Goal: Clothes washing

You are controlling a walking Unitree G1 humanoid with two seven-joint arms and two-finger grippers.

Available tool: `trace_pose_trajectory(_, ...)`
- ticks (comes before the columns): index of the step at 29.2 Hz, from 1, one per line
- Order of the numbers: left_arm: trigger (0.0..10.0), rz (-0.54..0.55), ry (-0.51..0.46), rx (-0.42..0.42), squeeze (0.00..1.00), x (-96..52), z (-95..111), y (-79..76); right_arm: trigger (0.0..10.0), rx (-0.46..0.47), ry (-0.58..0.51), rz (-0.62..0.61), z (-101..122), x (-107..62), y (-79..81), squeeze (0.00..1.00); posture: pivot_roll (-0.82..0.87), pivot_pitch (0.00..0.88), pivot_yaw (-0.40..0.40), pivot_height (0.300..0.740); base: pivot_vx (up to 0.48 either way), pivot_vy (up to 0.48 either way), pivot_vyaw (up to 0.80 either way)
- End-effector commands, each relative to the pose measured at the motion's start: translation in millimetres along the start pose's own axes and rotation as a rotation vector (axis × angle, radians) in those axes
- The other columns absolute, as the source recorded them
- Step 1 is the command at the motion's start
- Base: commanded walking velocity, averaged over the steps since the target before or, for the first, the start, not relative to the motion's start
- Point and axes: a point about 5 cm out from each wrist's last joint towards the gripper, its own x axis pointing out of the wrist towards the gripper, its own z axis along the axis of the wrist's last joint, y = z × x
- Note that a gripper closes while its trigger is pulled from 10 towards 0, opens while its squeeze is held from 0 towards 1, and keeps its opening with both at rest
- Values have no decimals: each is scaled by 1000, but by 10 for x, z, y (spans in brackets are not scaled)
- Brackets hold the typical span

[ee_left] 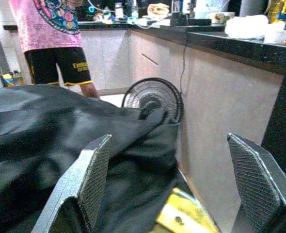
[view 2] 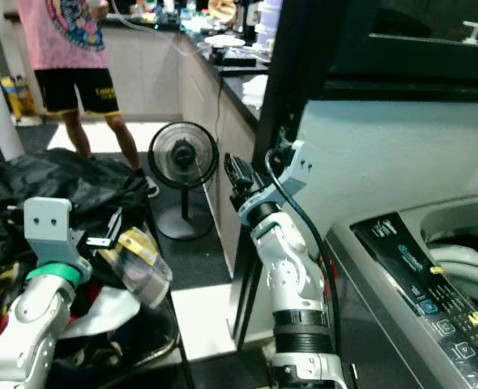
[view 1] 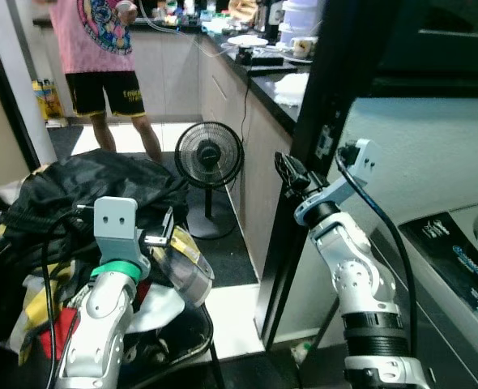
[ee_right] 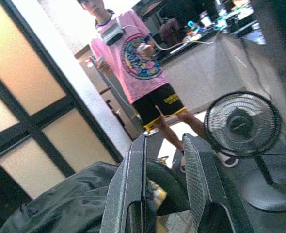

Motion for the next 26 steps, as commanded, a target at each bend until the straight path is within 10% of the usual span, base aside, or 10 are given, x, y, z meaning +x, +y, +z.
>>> trace_pose_trajectory(1,10000,2,5,3,0,-2,-14,-4,10000,10,2,-1,12,3,1,0,47,0,-12,740,0,0,0)
trace_pose_trajectory(13,10000,6,1,7,0,-5,-10,-7,10000,25,15,6,48,19,12,0,46,0,-12,740,0,0,0)
trace_pose_trajectory(16,10000,58,-7,280,0,-79,-35,136,10000,-219,49,62,24,-62,3,0,49,0,-5,740,0,0,0)
trace_pose_trajectory(18,10000,75,-4,314,0,-79,-39,160,10000,-249,52,64,14,-74,-1,0,49,0,-5,740,0,0,0)
trace_pose_trajectory(26,10000,116,-12,218,0,-29,11,136,10000,-316,48,59,3,-46,20,0,49,0,-5,740,0,0,700)
